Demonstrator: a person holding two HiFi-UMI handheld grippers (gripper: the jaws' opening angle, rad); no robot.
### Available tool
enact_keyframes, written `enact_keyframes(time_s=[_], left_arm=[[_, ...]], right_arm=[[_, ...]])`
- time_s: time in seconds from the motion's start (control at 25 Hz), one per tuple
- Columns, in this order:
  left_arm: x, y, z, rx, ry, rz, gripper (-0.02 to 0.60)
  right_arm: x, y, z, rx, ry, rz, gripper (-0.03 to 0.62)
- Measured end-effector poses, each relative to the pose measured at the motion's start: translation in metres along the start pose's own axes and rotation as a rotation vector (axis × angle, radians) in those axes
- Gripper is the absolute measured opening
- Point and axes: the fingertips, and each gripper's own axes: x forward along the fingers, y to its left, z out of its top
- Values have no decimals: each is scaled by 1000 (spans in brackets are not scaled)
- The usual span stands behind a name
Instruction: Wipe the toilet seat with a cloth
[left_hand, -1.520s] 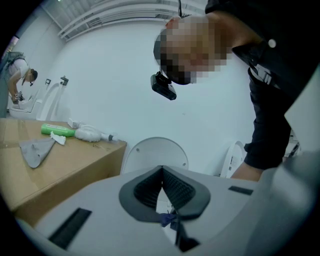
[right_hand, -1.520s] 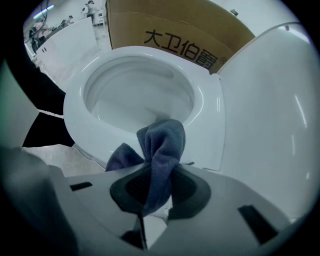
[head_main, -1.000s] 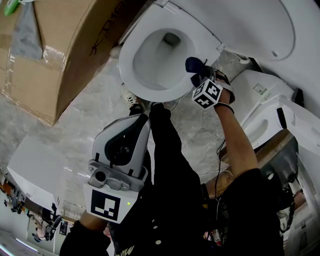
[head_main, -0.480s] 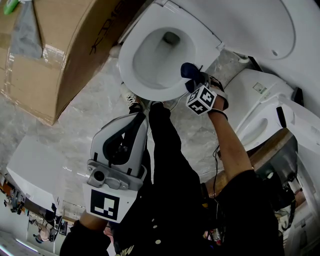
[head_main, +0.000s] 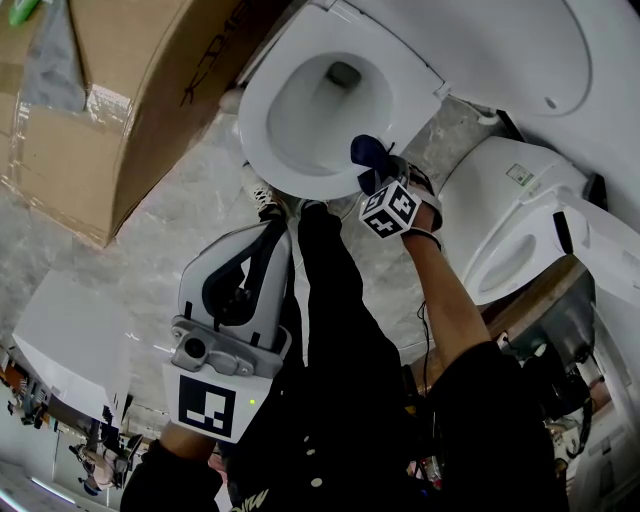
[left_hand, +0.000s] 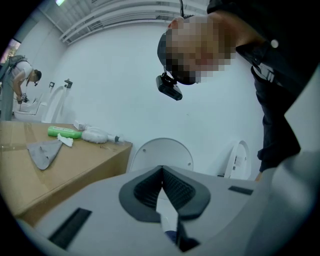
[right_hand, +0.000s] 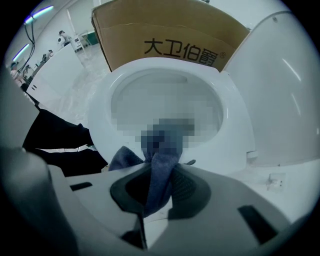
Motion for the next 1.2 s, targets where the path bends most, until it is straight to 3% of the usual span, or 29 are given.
enact_keyframes(time_s=[0.44,0.6,0.76,1.2], left_arm=[[-4,3,-3,-10,4,8,11],[-4,2,-3,-8,2,6,11],[-3,1,-4,-3,7,2,12],[-3,3,-5,0,14,1,11]], right_arm=[[-2,33,11,76,-13,41,66],[-2,46,20,154,-22,64,66],[-2,58,32,235,-36,97,66],[-1,93,71,305,-83,175,67]])
